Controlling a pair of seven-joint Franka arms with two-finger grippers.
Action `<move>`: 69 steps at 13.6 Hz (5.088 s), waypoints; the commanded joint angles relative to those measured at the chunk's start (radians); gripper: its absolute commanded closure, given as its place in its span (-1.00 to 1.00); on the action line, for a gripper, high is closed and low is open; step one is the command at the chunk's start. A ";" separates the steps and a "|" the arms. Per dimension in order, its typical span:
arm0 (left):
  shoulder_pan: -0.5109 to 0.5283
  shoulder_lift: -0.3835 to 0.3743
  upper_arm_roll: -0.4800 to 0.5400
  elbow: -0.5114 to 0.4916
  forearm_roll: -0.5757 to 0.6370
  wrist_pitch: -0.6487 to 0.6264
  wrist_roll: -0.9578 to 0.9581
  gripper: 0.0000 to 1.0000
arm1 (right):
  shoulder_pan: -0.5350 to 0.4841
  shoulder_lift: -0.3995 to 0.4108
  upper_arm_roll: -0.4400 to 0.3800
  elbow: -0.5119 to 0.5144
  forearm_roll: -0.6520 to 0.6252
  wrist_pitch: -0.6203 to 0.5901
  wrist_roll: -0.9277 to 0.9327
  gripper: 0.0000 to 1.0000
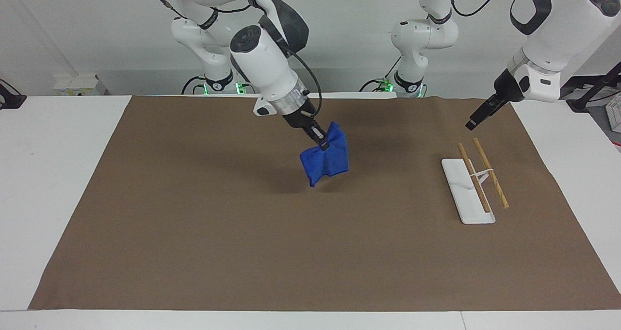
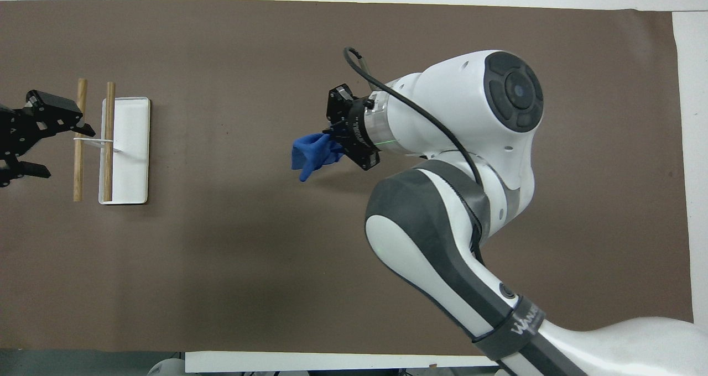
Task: Right arm passes towel to left arm to hang
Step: 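Carry the towel toward the left gripper while the left gripper approaches, then close the left gripper on the towel held by the right gripper, then open the right gripper and withdraw it while the left gripper holds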
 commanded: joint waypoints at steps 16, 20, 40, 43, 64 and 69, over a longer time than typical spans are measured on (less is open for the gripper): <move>-0.209 -0.043 -0.003 -0.218 -0.167 0.304 -0.950 -0.99 | 0.049 0.117 0.186 0.060 0.031 0.346 0.259 1.00; -0.176 -0.047 0.003 -0.207 -0.164 0.207 -0.916 -0.99 | 0.049 0.117 0.186 0.059 0.031 0.345 0.257 1.00; -0.238 -0.070 -0.004 -0.268 -0.219 0.396 -1.030 -0.22 | 0.046 0.117 0.184 0.057 0.031 0.339 0.253 1.00; -0.258 -0.078 -0.004 -0.291 -0.220 0.422 -1.033 0.17 | 0.046 0.117 0.184 0.057 0.029 0.339 0.251 1.00; -0.184 -0.046 0.003 -0.261 -0.220 0.519 -0.601 1.00 | 0.048 0.013 0.070 -0.059 0.022 0.330 -0.192 -1.00; -0.106 -0.040 0.005 -0.273 -0.220 0.623 -0.483 0.99 | 0.048 -0.084 -0.148 -0.182 0.022 0.278 -0.763 -1.00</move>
